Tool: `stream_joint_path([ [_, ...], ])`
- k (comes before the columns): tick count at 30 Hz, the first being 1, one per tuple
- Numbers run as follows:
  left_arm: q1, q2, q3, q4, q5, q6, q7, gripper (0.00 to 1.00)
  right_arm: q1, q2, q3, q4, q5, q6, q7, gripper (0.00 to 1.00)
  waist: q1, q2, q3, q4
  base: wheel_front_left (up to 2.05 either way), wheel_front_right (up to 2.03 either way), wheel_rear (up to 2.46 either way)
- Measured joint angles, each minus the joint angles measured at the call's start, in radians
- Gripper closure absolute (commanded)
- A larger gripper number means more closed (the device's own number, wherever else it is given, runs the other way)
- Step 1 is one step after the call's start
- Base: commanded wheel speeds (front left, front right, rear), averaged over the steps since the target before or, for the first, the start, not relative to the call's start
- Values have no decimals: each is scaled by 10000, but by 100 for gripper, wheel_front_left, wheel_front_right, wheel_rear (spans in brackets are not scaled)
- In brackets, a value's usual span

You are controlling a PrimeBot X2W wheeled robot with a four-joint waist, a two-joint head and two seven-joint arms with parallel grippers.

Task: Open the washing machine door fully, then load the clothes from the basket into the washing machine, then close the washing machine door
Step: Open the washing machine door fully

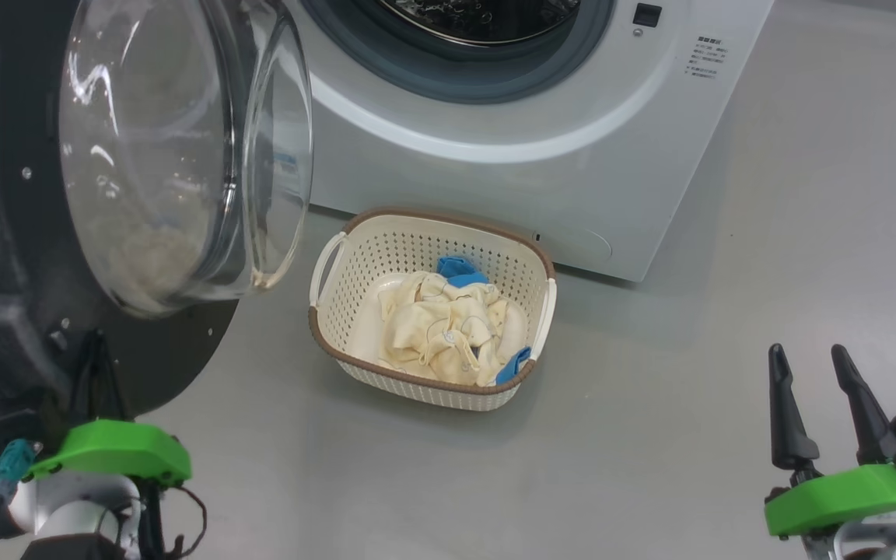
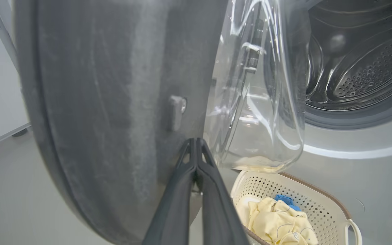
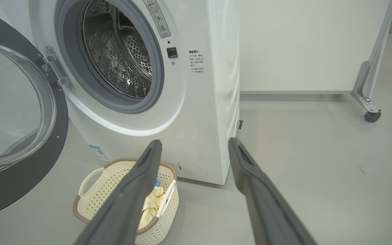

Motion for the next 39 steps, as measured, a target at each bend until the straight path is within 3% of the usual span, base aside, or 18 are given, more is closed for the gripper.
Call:
stream_joint_path([
  [29, -2437, 476, 1220, 3965, -174, -15, -330, 100, -27, 0, 27, 56, 17, 0, 27, 0, 0, 0, 88, -315, 0, 0, 0],
  [39, -3409, 711, 2019, 4704, 382, -44, -332, 100, -263, 0, 29, 35, 17, 0, 42, 0, 0, 0, 304, -389, 0, 0, 0],
])
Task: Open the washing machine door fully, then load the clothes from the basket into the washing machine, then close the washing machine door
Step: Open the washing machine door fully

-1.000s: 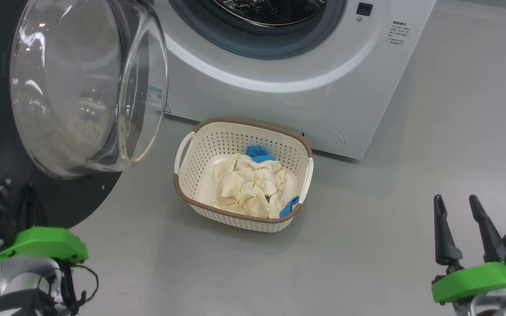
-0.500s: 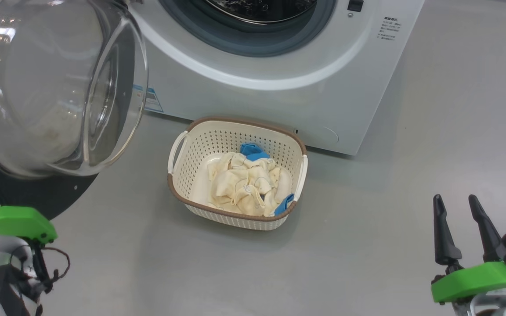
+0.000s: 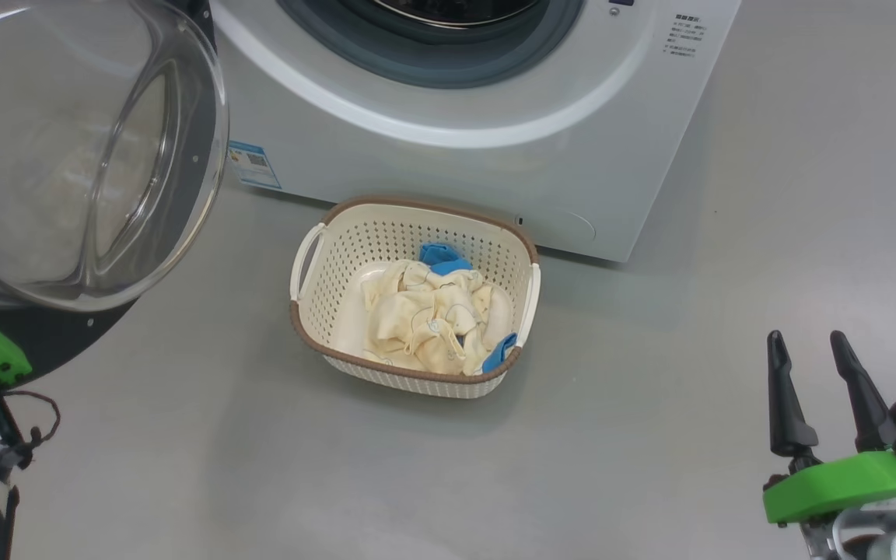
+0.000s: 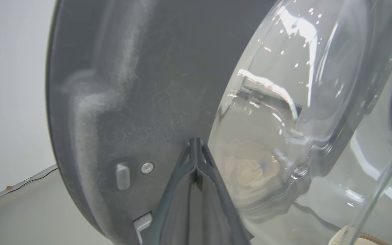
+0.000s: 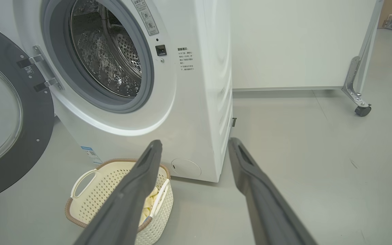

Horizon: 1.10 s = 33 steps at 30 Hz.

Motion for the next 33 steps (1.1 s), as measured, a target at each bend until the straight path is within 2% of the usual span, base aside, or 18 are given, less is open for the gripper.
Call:
stream_joint_path([
  [8, -432, 71, 504, 453, 531, -40, 0, 100, -37, 0, 58, 0, -2, 0, 2, 0, 0, 0, 74, -32, 0, 0, 0],
  [17, -482, 12, 1225, 190, 1089, -86, 0, 100, -152, 0, 61, -2, -13, 0, 2, 0, 0, 0, 93, -76, 0, 0, 0],
  [23, -280, -257, 1687, -276, 1313, -174, -2, 100, -152, 0, 40, -2, -13, 0, 2, 0, 0, 0, 110, -96, 0, 0, 0],
  [33, 1081, -1005, 2209, -1756, 1847, -435, -2, 100, -151, 0, -25, -2, -13, 0, 2, 0, 0, 0, 52, -32, 0, 0, 0],
])
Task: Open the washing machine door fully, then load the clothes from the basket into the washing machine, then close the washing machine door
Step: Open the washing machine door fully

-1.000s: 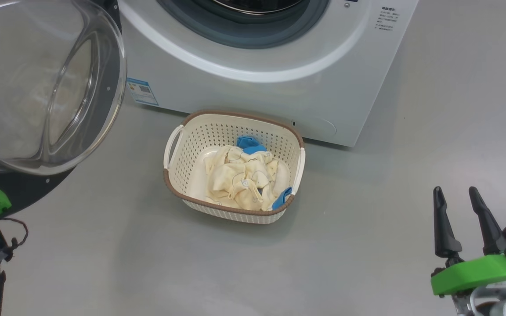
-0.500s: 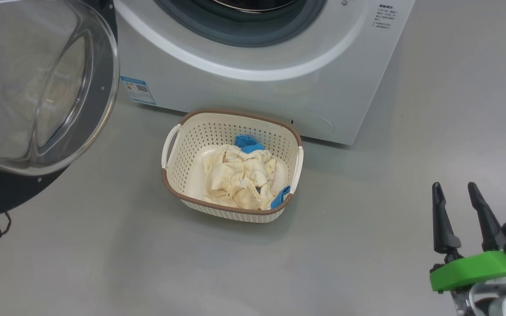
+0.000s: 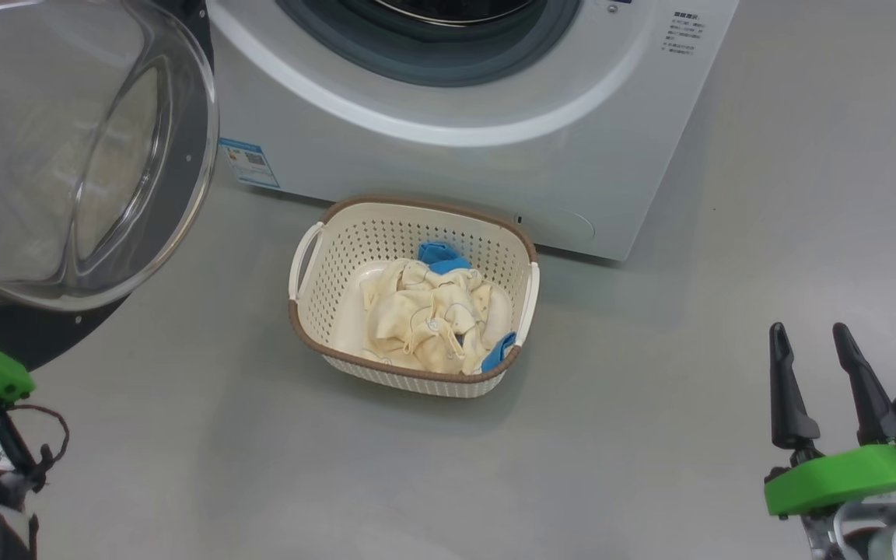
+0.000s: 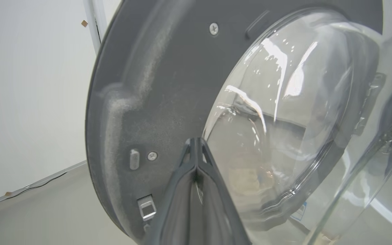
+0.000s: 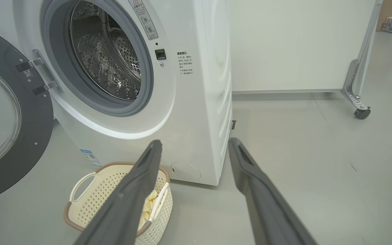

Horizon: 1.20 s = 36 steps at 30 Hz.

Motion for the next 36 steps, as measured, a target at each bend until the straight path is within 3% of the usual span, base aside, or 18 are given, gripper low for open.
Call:
stream_joint_path([
  [8, 1313, -688, 33, -1693, 332, -385, -46, 100, 14, 0, -8, 4, -2, 0, -2, 0, 0, 0, -142, 28, 0, 0, 0],
  [9, 1466, -740, -17, -1837, 332, -523, -61, 92, 14, 0, -6, 4, -4, 0, -2, 0, 0, 0, -172, 26, 0, 0, 0],
  [10, 1609, -826, -88, -1990, 332, -598, -75, 67, 14, 0, -6, 6, -13, 0, -2, 0, 0, 0, -205, 22, 0, 0, 0],
  [12, 1894, -1014, -320, -2374, 395, -719, -75, 43, 16, 0, 0, 10, -13, 0, -2, 0, 0, 0, -272, 5, 0, 0, 0],
  [15, 2314, -1233, -677, -2847, 518, -851, -75, 0, 23, 0, 19, 15, -13, 0, -2, 0, -1, 0, -364, -48, 0, 0, 0],
  [26, 2871, -1473, -2008, -3475, 834, -1407, 121, 0, 58, 0, 151, 65, -13, 0, -4, 0, 0, 0, -569, -521, 0, 0, 0],
  [36, 2814, -1620, -3093, -3129, 1122, -1804, 458, 0, 54, 0, 330, 128, -341, 0, -15, 0, 0, 0, -668, -1420, 0, 0, 0],
])
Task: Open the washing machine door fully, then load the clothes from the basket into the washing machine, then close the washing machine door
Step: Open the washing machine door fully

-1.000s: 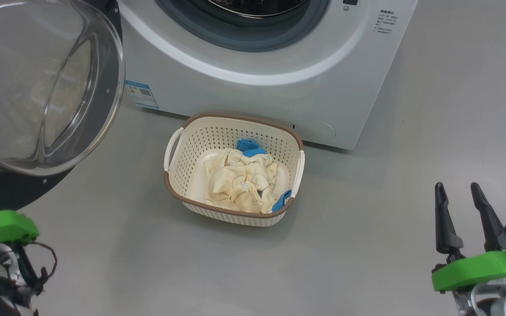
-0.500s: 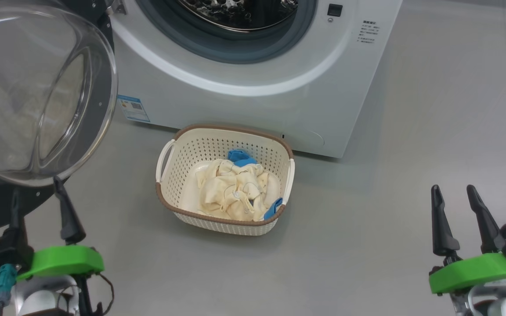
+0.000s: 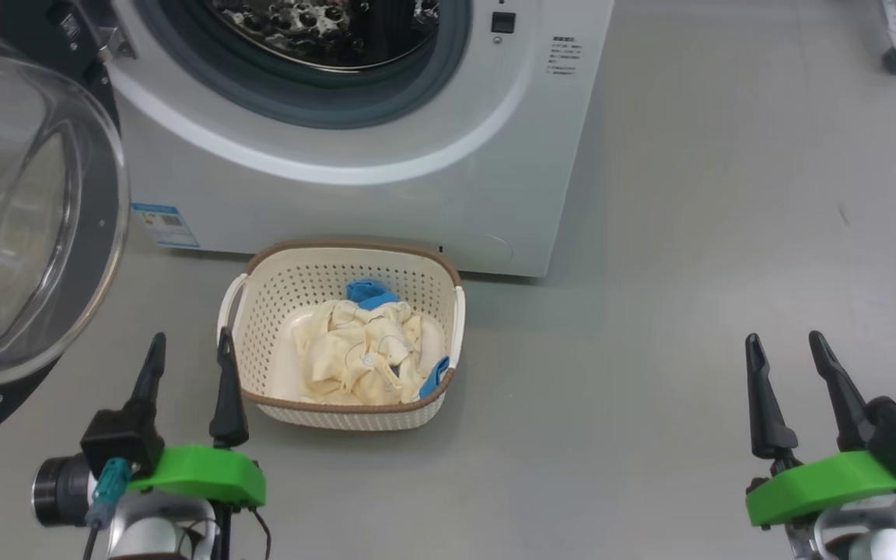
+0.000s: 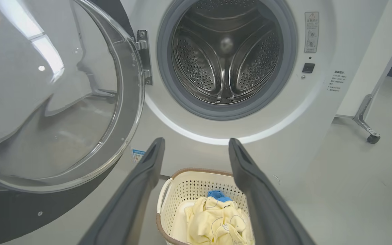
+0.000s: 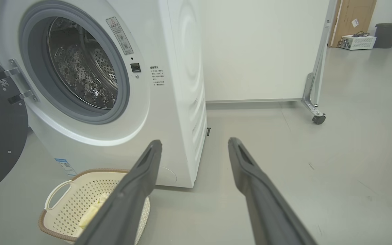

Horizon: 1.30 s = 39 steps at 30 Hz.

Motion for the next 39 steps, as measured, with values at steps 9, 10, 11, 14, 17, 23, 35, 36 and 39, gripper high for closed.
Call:
stream_joint_path([
  [9, -103, -148, -305, 449, 0, 61, 10, 0, -5, 0, 159, -12, -127, 0, 0, 0, 0, 0, -114, -934, 0, 0, 0],
  [10, -103, -150, -322, 491, 0, 63, 10, 0, -4, 0, 155, -12, -155, 0, 2, 0, 0, 0, -127, -1015, 0, 0, 0],
  [11, -103, -153, -336, 522, 0, 73, 10, 0, -4, 0, 155, -13, -180, 0, 2, 0, 0, 0, -143, -1088, 0, 0, 0],
  [14, -103, -155, -357, 593, 0, 163, -2, 0, -1, 0, 157, -17, -182, 0, 6, 0, 0, 0, -221, -1264, 0, 0, 0],
  [17, -100, -151, -370, 604, 2, 211, -2, 0, 6, 0, 157, -15, -188, 0, 12, 0, 0, 0, -283, -1314, 0, 0, 0],
  [23, -94, -132, -420, 606, 2, 257, -2, 0, 13, 0, 159, -33, -188, 0, 13, 0, 0, 0, -330, -1322, 0, 0, 0],
  [35, -92, -84, -552, 594, 2, 337, -4, 0, 22, 0, 165, -67, -186, 0, 84, 0, 0, 0, -257, -1292, 0, 0, 0],
  [36, -91, -75, -566, 587, 2, 339, -4, 0, 22, 0, 163, -67, -186, 0, 82, 0, 1, 0, -253, -1289, 0, 0, 0],
  [39, -85, -58, -606, 514, 2, 412, 13, 0, 22, 0, 163, -61, -186, 0, 82, 0, 0, 0, -246, -1276, 0, 0, 0],
])
